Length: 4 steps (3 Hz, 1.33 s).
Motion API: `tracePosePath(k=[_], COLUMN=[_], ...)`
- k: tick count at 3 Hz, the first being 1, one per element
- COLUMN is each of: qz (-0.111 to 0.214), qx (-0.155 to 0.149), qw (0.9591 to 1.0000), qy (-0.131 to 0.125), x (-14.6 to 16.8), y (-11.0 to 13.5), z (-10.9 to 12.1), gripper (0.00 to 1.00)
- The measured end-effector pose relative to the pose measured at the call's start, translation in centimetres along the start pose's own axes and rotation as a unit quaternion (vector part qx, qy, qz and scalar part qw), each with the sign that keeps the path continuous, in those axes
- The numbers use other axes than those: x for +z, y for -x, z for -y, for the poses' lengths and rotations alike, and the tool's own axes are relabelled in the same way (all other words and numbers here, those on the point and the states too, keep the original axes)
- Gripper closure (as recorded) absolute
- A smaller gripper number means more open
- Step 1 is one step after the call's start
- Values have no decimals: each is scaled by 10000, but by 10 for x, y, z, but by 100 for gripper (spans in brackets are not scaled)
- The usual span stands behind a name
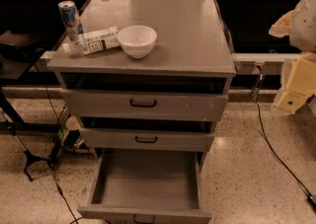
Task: Place redbull can into bottom drawer
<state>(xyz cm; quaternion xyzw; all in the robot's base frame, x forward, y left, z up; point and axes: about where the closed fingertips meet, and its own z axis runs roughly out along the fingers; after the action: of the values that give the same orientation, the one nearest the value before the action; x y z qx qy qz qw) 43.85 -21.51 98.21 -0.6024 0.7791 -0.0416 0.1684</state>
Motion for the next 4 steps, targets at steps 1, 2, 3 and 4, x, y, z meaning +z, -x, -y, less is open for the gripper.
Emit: tracePosePath(k=[1,2,3,4], qz=[0,180,631,1191], qx=[0,47,-82,-360], qw=[10000,9997,9968,9902], qy=[0,-171,-482,-628], x=[0,-5,-17,-29], y=[0,2,35,91], z=[0,6,32,65], gripper=[0,0,0,0])
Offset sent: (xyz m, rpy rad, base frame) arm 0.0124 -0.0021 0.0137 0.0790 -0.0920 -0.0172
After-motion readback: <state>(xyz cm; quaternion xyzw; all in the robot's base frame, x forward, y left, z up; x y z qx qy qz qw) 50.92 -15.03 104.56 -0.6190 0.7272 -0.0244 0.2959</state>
